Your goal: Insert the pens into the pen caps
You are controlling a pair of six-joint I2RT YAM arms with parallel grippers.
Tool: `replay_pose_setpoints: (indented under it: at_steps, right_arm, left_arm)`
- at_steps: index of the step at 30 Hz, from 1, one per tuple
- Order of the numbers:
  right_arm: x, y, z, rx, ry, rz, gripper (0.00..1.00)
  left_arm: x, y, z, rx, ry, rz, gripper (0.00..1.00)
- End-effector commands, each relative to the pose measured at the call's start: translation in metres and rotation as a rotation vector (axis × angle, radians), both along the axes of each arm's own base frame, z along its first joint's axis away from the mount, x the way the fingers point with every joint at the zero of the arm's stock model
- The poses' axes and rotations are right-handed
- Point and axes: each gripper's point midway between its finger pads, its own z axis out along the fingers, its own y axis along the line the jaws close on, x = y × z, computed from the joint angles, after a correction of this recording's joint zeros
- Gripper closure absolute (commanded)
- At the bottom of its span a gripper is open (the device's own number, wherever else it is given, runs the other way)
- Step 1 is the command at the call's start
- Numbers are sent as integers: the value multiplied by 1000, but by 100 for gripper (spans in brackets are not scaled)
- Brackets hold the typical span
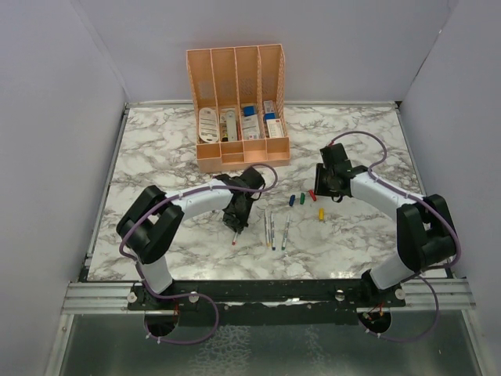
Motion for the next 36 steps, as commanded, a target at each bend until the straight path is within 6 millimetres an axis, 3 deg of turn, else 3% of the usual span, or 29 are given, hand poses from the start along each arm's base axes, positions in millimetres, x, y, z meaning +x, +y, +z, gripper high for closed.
replay_pose_setpoints:
  at_steps: [1, 7, 18, 36]
  right_arm:
    - [7, -2, 3, -24, -6, 14, 67]
    - [10, 4, -4, -15, 9, 40, 68]
    - [11, 14, -12, 4, 13, 94, 66]
    - [11, 20, -39, -52, 57, 105, 66]
  left_arm:
    - [26, -8, 21, -25, -116, -7, 100]
    - [39, -19, 54, -89, -193, -24, 100]
    - [49, -30, 77, -159, -271, -36, 100]
    - [57, -43, 88, -230, -310, -40, 100]
